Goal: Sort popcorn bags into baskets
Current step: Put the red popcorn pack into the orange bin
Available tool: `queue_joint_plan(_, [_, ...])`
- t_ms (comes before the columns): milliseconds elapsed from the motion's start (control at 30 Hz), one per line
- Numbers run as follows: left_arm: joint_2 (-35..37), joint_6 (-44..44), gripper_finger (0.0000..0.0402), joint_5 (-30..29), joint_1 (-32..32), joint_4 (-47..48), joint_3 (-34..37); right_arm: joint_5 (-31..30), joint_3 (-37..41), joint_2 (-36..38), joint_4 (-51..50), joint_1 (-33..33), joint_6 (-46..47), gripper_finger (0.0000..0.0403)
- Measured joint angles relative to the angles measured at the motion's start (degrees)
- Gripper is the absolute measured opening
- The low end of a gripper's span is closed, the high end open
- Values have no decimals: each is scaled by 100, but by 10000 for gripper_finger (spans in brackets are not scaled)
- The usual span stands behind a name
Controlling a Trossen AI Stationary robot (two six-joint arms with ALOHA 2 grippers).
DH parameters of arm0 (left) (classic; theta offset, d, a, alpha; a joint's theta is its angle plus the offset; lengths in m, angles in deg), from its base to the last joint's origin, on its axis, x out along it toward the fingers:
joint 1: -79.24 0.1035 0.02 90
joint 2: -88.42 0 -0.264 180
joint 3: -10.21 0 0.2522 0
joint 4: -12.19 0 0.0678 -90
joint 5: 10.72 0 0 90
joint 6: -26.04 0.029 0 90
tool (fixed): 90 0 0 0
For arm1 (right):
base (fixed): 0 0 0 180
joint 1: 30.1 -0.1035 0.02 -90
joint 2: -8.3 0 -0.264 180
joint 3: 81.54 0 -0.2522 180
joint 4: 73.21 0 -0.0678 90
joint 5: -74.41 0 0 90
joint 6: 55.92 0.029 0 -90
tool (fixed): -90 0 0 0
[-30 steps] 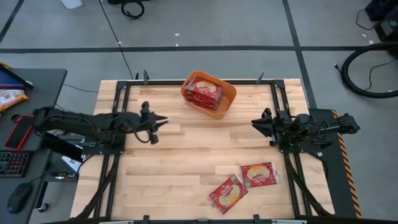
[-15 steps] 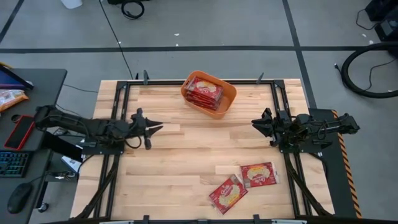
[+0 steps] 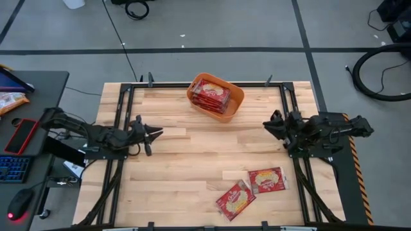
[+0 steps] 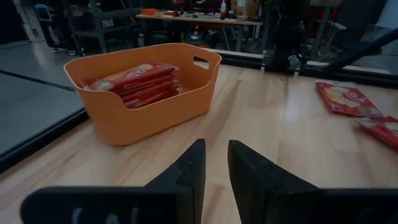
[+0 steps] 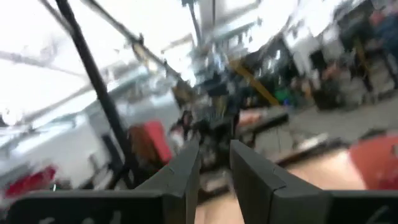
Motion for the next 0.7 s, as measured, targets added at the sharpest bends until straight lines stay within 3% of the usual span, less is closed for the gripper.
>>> queue_joint_plan(200, [180,118,72,-437,-207,-13,68,-236,-548,-1325,-766,-188,101,91])
queue_joint_plan(400, [205,281,72,-721,-406,-16,68,319,-1135,-2979,-979,-552,100,90])
queue_joint_plan(700, [194,689,72,-744,-594,-25,68,342,-2483,-5391,-2146,-1534,-376,89])
